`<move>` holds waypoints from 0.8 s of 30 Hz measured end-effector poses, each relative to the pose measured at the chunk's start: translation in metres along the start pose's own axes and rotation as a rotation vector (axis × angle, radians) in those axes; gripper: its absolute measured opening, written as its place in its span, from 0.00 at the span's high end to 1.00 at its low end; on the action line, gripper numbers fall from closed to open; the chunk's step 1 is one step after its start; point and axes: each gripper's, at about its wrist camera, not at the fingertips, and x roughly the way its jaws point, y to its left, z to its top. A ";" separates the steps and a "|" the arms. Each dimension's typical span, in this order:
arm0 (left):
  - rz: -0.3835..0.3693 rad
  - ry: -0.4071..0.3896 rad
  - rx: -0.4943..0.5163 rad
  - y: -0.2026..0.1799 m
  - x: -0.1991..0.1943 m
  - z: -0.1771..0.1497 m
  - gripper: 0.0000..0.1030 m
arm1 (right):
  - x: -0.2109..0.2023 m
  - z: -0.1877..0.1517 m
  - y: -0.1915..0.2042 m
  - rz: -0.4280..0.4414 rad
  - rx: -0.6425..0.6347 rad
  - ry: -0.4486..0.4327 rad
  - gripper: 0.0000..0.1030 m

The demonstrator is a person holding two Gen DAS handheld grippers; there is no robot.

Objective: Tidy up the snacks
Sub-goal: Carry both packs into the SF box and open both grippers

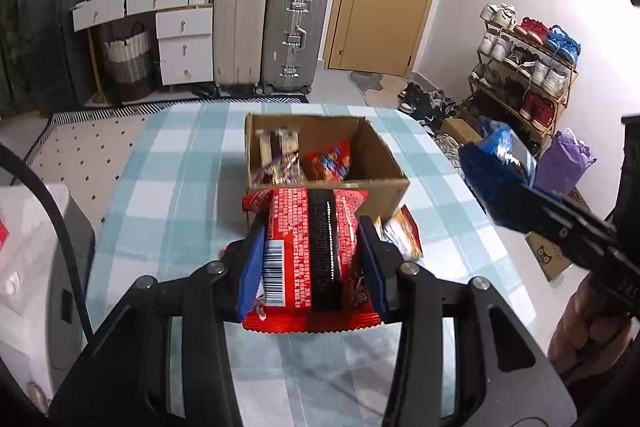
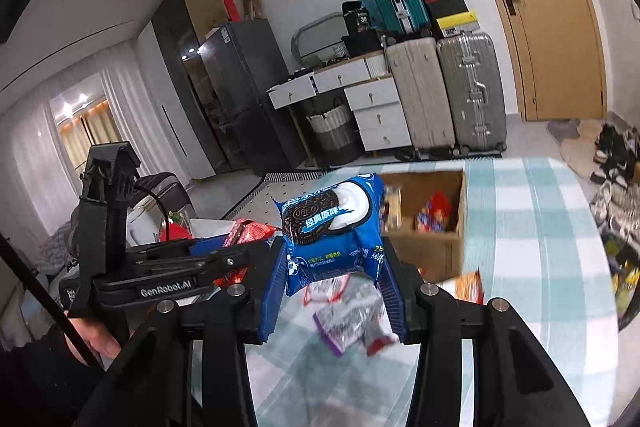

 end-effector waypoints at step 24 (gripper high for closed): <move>0.044 0.073 0.013 -0.004 0.110 0.137 0.60 | 0.114 0.123 -0.061 -0.091 0.081 0.093 0.58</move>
